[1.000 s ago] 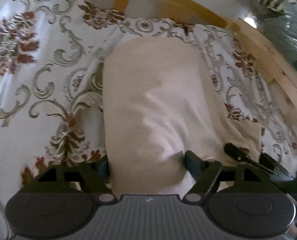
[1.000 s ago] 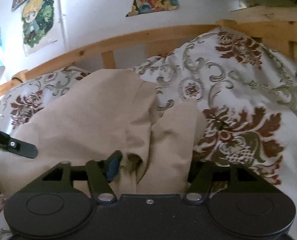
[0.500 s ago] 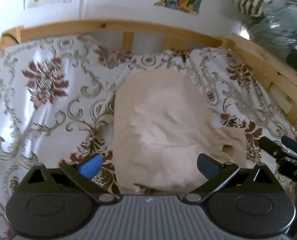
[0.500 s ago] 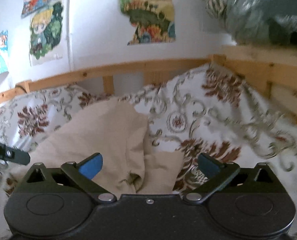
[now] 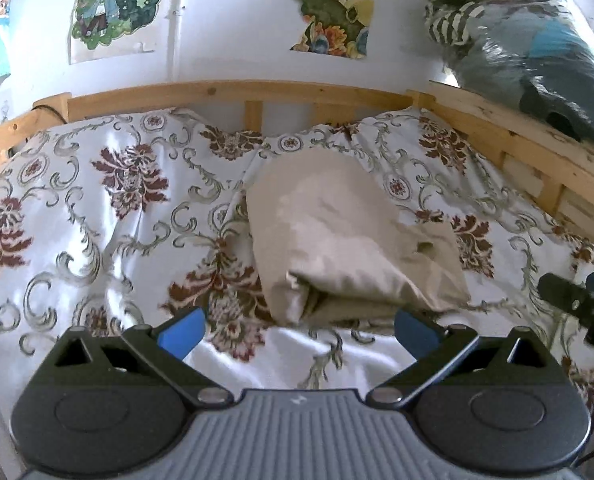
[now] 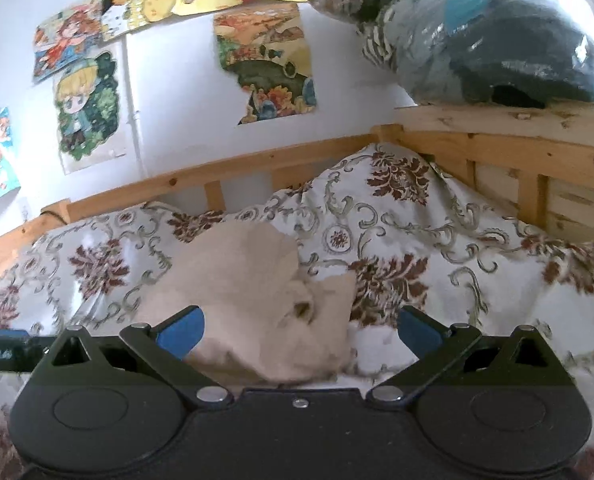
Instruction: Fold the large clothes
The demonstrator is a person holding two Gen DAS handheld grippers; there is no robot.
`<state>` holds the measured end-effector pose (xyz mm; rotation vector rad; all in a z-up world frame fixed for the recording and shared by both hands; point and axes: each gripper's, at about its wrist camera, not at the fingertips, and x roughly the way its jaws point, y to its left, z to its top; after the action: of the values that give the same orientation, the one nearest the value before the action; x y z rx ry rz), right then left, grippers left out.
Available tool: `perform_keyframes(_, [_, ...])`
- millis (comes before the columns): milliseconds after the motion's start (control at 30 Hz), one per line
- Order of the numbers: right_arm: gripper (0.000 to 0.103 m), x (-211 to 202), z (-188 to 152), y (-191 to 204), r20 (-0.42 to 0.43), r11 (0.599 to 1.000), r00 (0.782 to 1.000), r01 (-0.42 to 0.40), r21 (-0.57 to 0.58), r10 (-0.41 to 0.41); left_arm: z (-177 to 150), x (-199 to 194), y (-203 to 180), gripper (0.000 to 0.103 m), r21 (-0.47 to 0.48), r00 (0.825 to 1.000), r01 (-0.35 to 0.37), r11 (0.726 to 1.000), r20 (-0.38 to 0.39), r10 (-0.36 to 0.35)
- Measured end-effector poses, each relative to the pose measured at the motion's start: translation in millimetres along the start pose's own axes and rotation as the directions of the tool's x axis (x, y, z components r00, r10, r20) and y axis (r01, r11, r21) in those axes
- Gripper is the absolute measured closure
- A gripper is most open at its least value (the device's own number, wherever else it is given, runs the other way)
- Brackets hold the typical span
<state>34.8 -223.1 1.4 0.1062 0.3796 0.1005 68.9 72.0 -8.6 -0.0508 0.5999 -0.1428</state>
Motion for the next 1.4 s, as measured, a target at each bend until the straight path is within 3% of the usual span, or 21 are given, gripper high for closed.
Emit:
perform_keyframes(233, [0.001, -7, -14, 23, 0.015, 0.99, 1.0, 0.007, -0.139, -0.005, -12, -9, 8, 0.001, -0.002, 1.0, -0.023, 1.0, 0.004, 0.023])
perform_keyframes(900, [0.001, 7, -18, 17, -0.057, 0.995, 0.998, -0.005, -0.104, -0.001, -20, 2, 6, 0.001, -0.022, 0.999, -0.03, 0.999, -0.043, 0.029])
perform_keyframes(1400, [0.001, 10, -20, 16, -0.084, 0.995, 0.996, -0.02, -0.097, 0.012, -22, 4, 0, 0.001, 0.038, 0.995, -0.095, 0.995, -0.031, 0.096])
